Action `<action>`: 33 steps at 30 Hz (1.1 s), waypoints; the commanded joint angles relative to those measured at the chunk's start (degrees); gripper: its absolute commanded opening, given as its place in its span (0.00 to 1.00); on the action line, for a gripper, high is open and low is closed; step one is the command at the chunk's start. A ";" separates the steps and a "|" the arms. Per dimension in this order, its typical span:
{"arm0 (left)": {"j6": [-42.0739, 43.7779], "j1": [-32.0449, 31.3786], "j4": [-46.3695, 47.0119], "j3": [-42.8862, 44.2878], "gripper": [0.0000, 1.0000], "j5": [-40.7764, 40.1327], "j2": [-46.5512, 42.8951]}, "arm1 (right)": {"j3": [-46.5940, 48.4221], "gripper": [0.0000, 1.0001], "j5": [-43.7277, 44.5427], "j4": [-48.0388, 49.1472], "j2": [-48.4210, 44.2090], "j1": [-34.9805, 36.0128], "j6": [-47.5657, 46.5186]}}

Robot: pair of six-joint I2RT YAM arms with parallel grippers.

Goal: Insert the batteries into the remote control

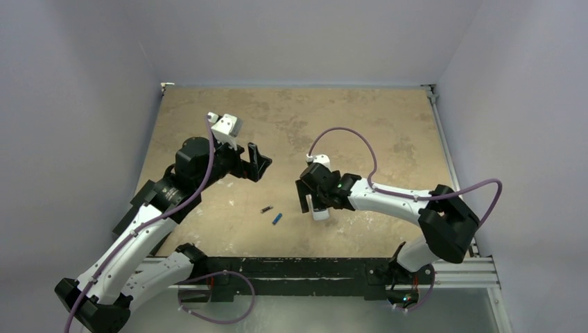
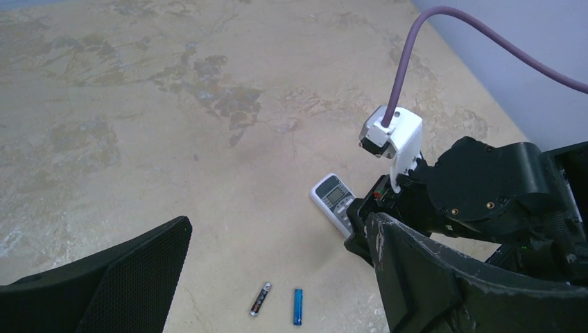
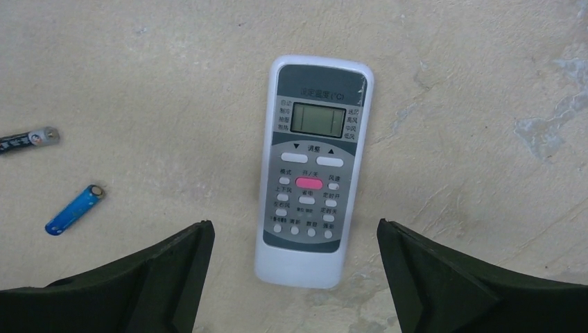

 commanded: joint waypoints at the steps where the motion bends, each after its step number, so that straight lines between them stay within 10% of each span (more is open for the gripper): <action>1: -0.48 0.37 0.77 -0.07 0.99 0.10 -0.96 | -1.28 0.99 2.75 1.15 0.56 0.59 3.18; 33: -0.53 0.36 0.23 -0.58 0.99 -0.25 -1.84 | -4.89 0.70 3.22 3.10 5.07 3.53 6.49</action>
